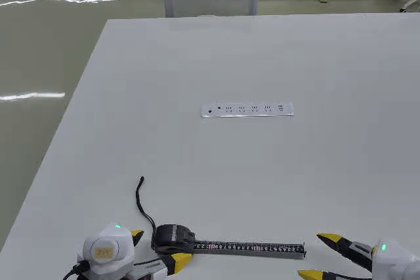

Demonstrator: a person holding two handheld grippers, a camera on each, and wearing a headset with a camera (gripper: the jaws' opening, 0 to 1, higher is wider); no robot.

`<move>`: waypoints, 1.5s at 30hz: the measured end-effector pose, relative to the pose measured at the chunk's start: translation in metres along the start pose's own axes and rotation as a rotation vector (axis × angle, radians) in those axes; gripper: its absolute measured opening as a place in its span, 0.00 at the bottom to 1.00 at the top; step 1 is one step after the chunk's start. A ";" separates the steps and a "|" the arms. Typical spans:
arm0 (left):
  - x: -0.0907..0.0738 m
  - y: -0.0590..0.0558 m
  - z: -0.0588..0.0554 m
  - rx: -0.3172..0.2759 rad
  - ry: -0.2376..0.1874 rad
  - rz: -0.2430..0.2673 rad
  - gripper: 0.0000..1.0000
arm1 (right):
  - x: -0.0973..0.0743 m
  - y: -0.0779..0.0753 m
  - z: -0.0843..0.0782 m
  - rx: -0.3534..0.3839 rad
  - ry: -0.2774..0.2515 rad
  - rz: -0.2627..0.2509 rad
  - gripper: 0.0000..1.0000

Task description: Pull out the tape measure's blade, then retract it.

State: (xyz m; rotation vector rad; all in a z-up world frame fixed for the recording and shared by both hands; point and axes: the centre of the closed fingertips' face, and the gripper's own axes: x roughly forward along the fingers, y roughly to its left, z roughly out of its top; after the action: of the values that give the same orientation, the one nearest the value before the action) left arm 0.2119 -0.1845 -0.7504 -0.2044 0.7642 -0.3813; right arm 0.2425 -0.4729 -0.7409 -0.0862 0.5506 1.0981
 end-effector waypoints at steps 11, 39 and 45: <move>0.004 0.002 0.001 -0.112 -0.006 0.042 0.82 | 0.001 -0.001 -0.002 0.006 -0.003 -0.001 0.60; 0.014 0.001 0.002 -0.202 -0.033 0.205 0.89 | 0.002 0.001 -0.003 0.014 -0.006 0.009 0.59; 0.016 0.000 0.004 -0.223 -0.043 0.230 0.89 | 0.004 0.001 -0.004 0.016 -0.002 0.016 0.59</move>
State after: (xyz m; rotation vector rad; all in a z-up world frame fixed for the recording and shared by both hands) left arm 0.2257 -0.1909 -0.7578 -0.3288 0.7779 -0.0729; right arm 0.2413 -0.4709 -0.7458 -0.0671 0.5592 1.1093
